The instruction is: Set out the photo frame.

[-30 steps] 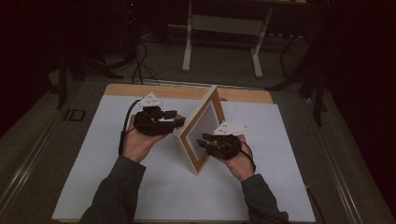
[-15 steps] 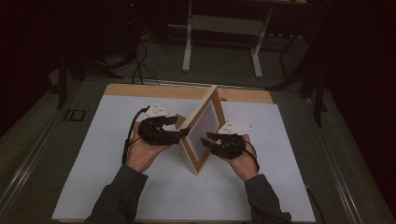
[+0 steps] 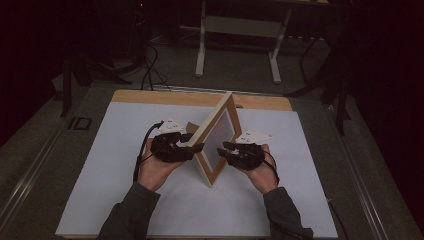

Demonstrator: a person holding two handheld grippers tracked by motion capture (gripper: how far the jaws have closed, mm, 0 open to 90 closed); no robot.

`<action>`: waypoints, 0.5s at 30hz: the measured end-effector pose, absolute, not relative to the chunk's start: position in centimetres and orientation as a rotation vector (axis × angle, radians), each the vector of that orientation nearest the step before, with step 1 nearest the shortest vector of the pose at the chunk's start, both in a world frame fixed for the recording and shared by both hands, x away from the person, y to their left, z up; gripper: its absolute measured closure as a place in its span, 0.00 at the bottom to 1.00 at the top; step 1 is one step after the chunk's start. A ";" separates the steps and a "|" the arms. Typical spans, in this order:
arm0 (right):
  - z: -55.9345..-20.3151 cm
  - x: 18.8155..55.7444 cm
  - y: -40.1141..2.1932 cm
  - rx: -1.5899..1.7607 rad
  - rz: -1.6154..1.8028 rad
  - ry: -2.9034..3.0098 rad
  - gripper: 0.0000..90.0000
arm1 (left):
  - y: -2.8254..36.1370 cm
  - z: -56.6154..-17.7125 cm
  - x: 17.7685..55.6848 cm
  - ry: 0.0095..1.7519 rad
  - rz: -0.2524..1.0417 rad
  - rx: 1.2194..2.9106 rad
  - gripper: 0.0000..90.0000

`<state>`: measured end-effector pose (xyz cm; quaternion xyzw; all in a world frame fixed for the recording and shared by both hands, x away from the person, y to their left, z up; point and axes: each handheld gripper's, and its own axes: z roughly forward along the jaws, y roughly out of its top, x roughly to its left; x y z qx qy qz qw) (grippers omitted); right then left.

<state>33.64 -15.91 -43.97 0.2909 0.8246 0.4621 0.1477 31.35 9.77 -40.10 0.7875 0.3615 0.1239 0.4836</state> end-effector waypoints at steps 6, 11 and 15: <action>-44.0 33.7 -16.2 0.845 1.334 2.366 0.71 | 9.8 -40.2 31.3 0.895 0.308 1.940 0.64; -43.8 33.8 -16.5 0.849 1.336 2.352 0.71 | 9.7 -40.2 31.2 0.895 0.322 1.942 0.66; -43.8 33.7 -16.4 0.830 1.278 2.336 0.70 | 9.7 -40.0 31.2 0.904 0.326 1.948 0.67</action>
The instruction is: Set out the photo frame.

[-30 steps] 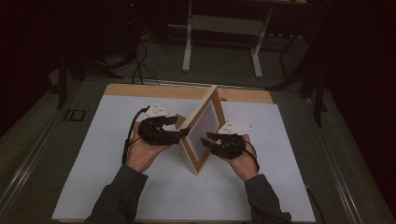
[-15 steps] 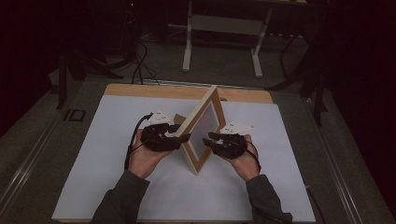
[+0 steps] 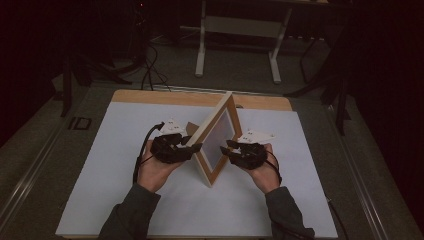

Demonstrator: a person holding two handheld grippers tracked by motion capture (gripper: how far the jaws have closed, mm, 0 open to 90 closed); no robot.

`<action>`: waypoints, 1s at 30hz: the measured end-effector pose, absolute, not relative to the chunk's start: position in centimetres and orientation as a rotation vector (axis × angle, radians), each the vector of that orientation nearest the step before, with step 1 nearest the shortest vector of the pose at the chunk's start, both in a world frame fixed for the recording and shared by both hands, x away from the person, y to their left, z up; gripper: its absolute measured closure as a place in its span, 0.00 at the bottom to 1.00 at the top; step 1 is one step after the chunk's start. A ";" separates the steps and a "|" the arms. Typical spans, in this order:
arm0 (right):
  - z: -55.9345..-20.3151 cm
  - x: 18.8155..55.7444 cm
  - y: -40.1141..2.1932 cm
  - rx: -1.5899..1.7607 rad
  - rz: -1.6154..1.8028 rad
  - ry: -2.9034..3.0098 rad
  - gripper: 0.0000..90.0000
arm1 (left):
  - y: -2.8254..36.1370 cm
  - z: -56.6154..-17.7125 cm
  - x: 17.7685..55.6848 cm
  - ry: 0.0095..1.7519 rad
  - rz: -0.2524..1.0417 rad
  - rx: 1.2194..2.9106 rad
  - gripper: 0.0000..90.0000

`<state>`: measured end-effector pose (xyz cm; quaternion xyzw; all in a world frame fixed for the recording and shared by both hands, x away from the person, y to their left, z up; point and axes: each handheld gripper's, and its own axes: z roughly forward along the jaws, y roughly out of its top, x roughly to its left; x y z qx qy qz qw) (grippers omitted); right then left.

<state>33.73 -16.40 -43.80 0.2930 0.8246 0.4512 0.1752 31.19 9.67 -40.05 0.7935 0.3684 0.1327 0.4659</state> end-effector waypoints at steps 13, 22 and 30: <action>-43.9 33.9 -16.7 0.843 1.265 2.325 0.70 | 11.2 -40.0 32.3 0.943 0.358 1.949 0.74; -43.8 34.1 -16.9 0.856 1.261 2.317 0.70 | 12.2 -40.0 33.3 0.898 0.316 1.956 0.74; -43.8 34.3 -17.1 0.866 1.255 2.309 0.69 | 12.8 -39.7 34.2 0.838 0.276 1.995 0.75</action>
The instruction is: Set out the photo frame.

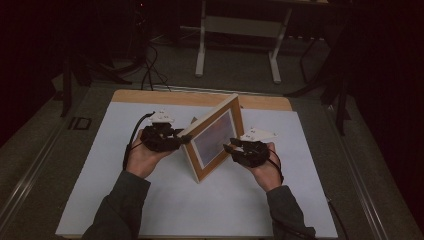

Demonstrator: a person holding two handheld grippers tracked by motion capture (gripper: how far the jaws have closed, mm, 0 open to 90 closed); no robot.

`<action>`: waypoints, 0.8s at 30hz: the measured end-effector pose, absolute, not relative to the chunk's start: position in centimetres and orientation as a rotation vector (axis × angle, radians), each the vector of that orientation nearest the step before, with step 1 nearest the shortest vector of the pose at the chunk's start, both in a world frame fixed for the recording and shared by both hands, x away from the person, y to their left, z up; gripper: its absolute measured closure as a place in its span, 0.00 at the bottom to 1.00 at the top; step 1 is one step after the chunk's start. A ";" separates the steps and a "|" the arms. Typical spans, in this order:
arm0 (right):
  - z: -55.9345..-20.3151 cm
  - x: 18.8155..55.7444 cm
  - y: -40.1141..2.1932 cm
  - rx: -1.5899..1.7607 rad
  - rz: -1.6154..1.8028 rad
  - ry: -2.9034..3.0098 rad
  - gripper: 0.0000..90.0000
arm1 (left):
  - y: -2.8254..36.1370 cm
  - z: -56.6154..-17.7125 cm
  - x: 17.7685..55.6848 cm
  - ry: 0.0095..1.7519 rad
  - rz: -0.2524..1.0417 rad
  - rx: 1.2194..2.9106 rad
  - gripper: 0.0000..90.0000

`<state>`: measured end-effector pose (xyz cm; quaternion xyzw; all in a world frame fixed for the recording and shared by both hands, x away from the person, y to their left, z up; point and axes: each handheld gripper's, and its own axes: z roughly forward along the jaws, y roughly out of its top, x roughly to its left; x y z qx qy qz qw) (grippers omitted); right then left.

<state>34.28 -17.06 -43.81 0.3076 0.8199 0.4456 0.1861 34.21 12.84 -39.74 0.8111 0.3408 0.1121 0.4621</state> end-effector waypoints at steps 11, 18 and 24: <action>-43.7 34.6 -17.6 0.886 1.250 2.292 0.69 | 14.3 -39.8 36.2 0.752 0.171 2.015 0.76; -43.6 34.8 -18.0 0.902 1.250 2.276 0.69 | 14.7 -39.8 36.8 0.716 0.144 2.028 0.76; -43.6 35.2 -18.4 0.930 1.249 2.259 0.69 | 14.3 -40.0 36.1 0.758 0.218 2.001 0.76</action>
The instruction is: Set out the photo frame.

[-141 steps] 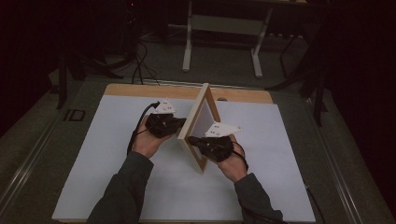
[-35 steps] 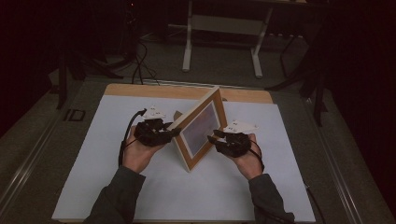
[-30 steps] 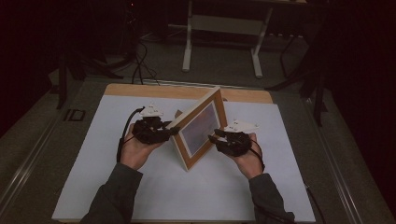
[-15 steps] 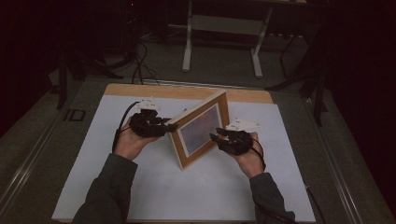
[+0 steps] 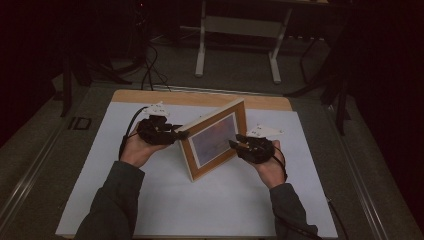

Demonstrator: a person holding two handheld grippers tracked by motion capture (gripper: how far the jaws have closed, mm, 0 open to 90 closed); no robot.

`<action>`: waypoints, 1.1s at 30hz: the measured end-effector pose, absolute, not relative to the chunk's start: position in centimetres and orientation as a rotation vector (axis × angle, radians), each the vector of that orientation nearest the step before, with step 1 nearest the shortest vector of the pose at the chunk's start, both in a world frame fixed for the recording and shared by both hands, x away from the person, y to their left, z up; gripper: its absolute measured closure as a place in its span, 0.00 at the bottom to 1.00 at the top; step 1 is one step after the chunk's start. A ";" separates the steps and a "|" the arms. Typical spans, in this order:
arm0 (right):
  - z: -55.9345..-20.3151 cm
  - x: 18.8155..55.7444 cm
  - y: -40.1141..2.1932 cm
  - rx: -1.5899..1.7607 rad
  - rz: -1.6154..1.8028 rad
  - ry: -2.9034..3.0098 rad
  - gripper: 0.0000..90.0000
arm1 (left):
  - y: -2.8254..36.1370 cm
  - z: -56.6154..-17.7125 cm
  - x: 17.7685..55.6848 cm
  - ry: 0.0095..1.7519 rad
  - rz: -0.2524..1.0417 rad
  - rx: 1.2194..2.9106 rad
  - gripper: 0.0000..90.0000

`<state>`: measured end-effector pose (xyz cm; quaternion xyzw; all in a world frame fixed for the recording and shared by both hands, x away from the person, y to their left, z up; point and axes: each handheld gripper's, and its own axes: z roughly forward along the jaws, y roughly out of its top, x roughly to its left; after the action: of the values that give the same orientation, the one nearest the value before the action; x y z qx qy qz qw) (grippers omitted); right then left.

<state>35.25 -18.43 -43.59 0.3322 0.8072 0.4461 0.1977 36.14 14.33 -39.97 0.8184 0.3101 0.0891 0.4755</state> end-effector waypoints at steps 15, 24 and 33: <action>-43.9 36.9 -19.3 0.988 1.224 2.220 0.67 | 14.0 -42.2 32.8 0.921 0.309 1.853 0.69; -43.8 37.5 -19.3 0.992 1.221 2.207 0.67 | 13.2 -44.8 31.1 1.017 0.345 1.812 0.72; -43.9 38.0 -19.5 1.021 1.221 2.193 0.66 | 13.5 -45.3 31.4 1.020 0.270 1.799 0.79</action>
<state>37.98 -19.53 -43.89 0.3680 0.7906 0.4401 0.2143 31.45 13.47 -45.29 0.7450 0.4225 0.1116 0.5040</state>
